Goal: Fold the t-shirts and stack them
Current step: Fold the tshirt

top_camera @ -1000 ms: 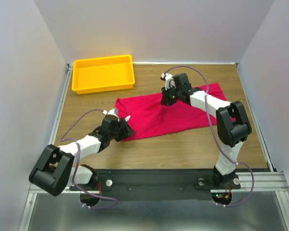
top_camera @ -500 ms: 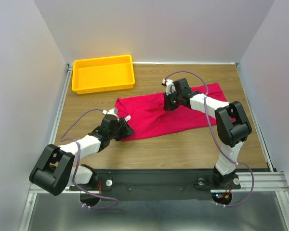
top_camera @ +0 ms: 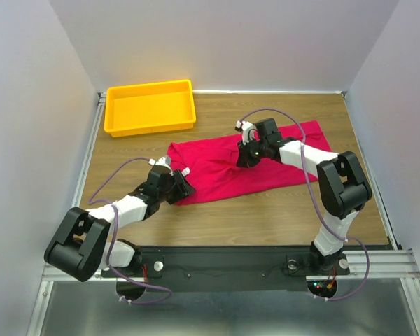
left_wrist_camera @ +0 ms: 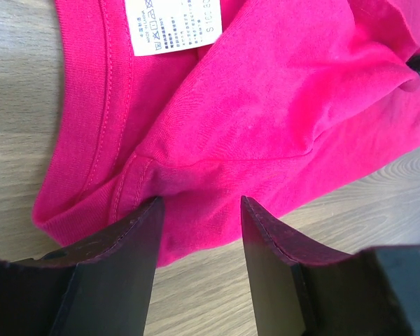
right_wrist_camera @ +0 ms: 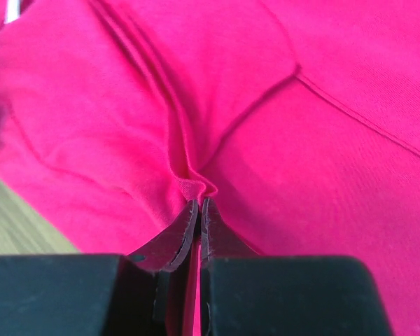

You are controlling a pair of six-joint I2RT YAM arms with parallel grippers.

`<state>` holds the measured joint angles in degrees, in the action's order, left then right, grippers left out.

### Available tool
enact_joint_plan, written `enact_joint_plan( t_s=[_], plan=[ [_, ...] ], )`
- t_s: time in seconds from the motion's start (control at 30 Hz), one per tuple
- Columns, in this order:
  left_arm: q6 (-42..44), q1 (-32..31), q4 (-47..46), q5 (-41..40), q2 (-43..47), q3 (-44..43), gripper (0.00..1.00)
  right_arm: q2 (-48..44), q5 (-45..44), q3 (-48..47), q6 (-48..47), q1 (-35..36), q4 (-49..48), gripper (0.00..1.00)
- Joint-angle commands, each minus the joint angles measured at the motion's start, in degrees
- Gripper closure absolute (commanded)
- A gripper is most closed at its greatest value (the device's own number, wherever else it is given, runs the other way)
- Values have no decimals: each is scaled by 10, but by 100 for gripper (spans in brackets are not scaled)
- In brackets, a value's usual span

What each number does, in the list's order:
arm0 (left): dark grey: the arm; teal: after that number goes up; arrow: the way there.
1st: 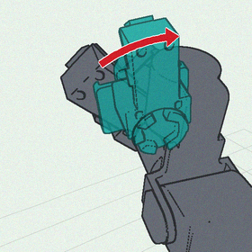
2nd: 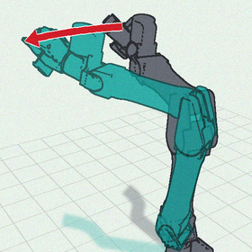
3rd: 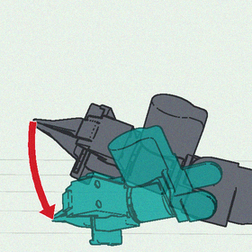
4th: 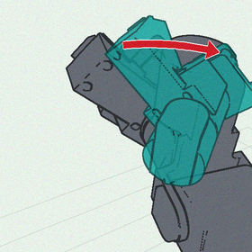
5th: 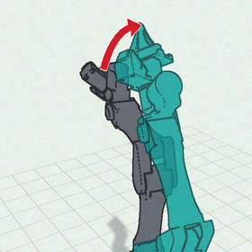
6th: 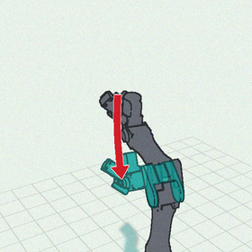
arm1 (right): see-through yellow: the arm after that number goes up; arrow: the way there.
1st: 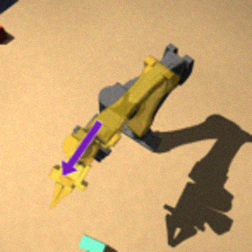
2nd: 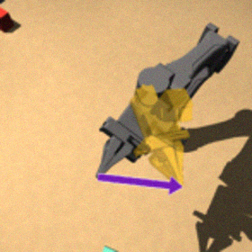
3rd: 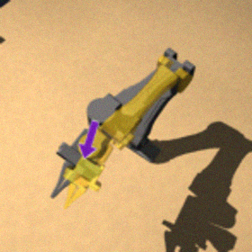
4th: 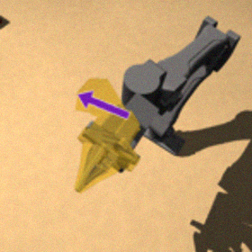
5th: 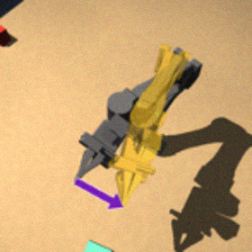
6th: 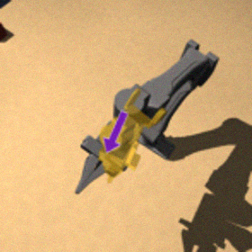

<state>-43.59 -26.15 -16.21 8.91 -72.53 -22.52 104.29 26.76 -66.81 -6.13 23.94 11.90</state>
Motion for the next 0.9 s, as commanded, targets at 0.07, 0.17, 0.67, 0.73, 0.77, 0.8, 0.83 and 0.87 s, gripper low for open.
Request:
enact_joint_plan(
  t_s=[0.07, 0.17, 0.67, 0.73, 0.77, 0.8, 0.83, 0.87],
  plan=[
    [15, 6, 6, -9, -4, -10, 41, -20, 62, -8, -54, -5, -7, 99],
    [17, 7, 6, -7, -5, -9, 41, -29, 65, -4, -83, -5, 2, 99],
    [22, 10, 0, -1, -16, -7, 41, -81, 178, -8, -248, 14, 55, 99],
    [23, 11, 0, 1, -16, -7, 41, -73, 154, -19, -241, 22, 58, 99],
    [22, 11, 0, 1, -16, -7, 41, -65, 152, -21, -241, 22, 61, 99],
    [23, 11, 0, 0, -16, -8, 41, -63, 141, -20, -245, 23, 64, 99],
    [23, 11, 0, 1, -16, -8, 41, -63, 131, -17, -248, 25, 67, 99],
    [23, 11, -1, 1, -16, -8, 41, -58, 118, -10, -250, 26, 67, 99]
  ],
)
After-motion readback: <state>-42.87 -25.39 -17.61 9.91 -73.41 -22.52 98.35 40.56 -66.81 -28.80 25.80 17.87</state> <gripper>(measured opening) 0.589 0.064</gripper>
